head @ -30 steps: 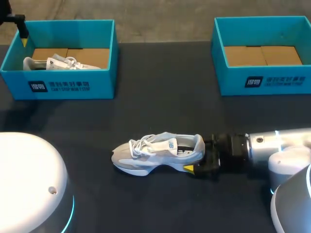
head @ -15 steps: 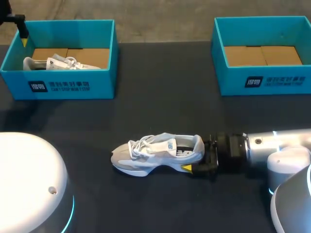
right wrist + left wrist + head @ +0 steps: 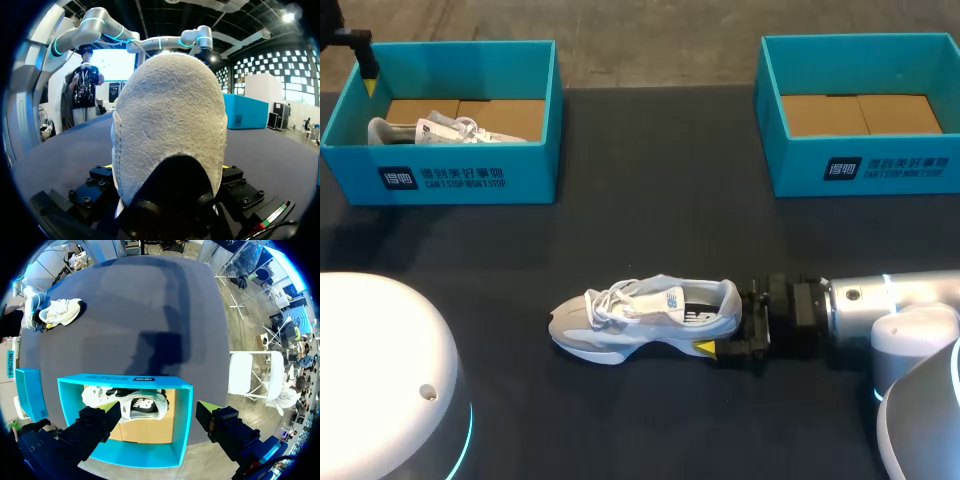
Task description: Take the shoe out of the shoebox, open the shoe tongue, remove and reinsert the insole, then place the shoe into the shoebox
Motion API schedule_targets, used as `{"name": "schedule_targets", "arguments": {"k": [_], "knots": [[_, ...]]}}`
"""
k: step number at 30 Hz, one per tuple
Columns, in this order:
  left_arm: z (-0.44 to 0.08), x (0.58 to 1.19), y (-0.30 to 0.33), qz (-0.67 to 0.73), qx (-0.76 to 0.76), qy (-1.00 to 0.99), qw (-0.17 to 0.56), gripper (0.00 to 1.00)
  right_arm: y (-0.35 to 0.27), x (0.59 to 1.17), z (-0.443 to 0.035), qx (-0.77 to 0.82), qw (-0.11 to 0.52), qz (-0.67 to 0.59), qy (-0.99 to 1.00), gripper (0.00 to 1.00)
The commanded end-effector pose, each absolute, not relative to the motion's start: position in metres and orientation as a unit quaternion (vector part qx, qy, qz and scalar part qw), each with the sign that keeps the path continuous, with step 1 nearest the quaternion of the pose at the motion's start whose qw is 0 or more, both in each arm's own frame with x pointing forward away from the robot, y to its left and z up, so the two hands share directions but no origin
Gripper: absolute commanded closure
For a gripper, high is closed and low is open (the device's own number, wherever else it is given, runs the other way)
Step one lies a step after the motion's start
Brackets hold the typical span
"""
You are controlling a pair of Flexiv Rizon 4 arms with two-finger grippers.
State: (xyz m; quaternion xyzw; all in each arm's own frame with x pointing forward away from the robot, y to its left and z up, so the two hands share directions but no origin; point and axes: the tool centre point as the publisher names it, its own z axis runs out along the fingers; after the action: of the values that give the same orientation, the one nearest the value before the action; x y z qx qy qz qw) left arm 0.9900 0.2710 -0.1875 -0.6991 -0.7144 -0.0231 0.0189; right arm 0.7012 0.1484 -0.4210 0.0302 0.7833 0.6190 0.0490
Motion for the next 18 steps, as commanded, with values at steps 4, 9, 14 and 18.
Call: {"name": "schedule_targets", "arguments": {"k": [4,9,14,18], "knots": [[-0.165,0.943,0.226,-0.03,-0.668,-0.743,0.022,0.0,0.149,0.7,-0.42,0.03,0.049,0.617,0.785,1.0],[-0.165,0.904,0.188,-0.025,-0.673,-0.739,0.014,0.0,0.149,0.7,-0.42,0.03,0.049,0.617,0.785,1.0],[-0.171,0.876,0.154,-0.004,-0.689,-0.725,0.019,0.0,0.149,0.7,-0.42,0.03,0.049,0.617,0.785,1.0],[-0.176,0.854,0.129,-0.005,-0.698,-0.716,0.02,0.0,0.149,0.7,-0.42,0.03,0.049,0.617,0.785,1.0]]}}
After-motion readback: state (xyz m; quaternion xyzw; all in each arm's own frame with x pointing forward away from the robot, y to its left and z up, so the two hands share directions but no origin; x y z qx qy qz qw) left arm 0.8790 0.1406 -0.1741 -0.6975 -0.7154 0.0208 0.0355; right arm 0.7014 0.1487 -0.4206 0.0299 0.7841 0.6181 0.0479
